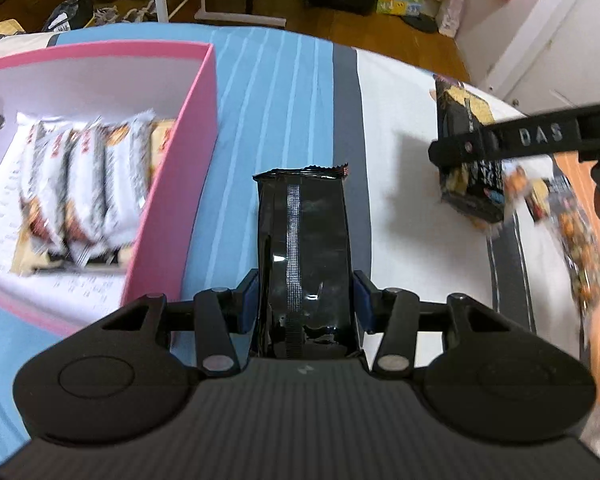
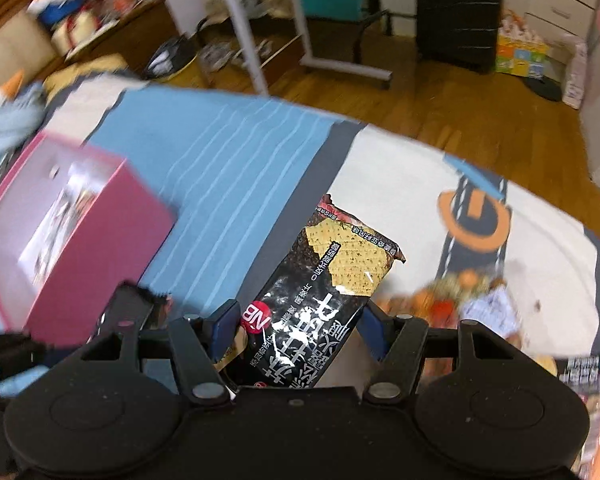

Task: Organize snacks
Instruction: 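Carry both snacks into the pink box and open both grippers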

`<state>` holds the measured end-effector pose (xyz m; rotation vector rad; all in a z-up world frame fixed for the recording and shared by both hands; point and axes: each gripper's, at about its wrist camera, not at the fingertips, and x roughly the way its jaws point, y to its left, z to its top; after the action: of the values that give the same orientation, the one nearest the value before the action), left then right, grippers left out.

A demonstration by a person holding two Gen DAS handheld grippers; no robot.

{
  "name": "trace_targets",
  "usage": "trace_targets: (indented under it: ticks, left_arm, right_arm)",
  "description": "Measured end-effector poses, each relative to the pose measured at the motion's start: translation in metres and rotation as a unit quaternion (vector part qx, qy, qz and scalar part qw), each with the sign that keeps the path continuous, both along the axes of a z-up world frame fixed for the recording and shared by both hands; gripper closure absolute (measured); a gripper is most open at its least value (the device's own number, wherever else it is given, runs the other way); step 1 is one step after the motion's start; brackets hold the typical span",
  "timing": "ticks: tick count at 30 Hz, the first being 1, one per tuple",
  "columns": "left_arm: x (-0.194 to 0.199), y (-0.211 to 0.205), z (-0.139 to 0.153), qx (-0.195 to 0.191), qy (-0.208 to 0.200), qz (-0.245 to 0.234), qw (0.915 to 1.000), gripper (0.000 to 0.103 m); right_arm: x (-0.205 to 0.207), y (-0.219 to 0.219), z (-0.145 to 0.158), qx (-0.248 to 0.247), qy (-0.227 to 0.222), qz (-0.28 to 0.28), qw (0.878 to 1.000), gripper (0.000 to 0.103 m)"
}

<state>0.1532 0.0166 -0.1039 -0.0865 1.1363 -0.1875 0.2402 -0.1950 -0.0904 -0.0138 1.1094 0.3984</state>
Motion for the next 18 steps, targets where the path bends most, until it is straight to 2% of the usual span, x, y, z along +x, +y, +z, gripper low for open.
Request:
trace_targets:
  ticks: [4,10,16,18]
  left_arm:
    - [-0.025,0.008,0.011,0.006,0.013,-0.017,0.9998,0.057]
    - [-0.065,0.022,0.027,0.034,0.024,-0.043,0.9982,0.057]
    - [-0.092,0.054,0.047,0.005,0.042,-0.042,0.9982,0.057]
    - [-0.099,0.064,0.054,0.011,0.039,-0.041,0.9983,0.057]
  right_arm:
    - [-0.032,0.010,0.009,0.001,0.019,0.031,0.999,0.035]
    - [-0.083,0.022,0.017,0.011,0.047,0.083,0.995,0.035]
    - [-0.127,0.043,0.034,0.018,0.047,0.135,0.990,0.035]
    - [-0.139,0.052,0.042,0.028,0.045,0.152,0.987,0.035]
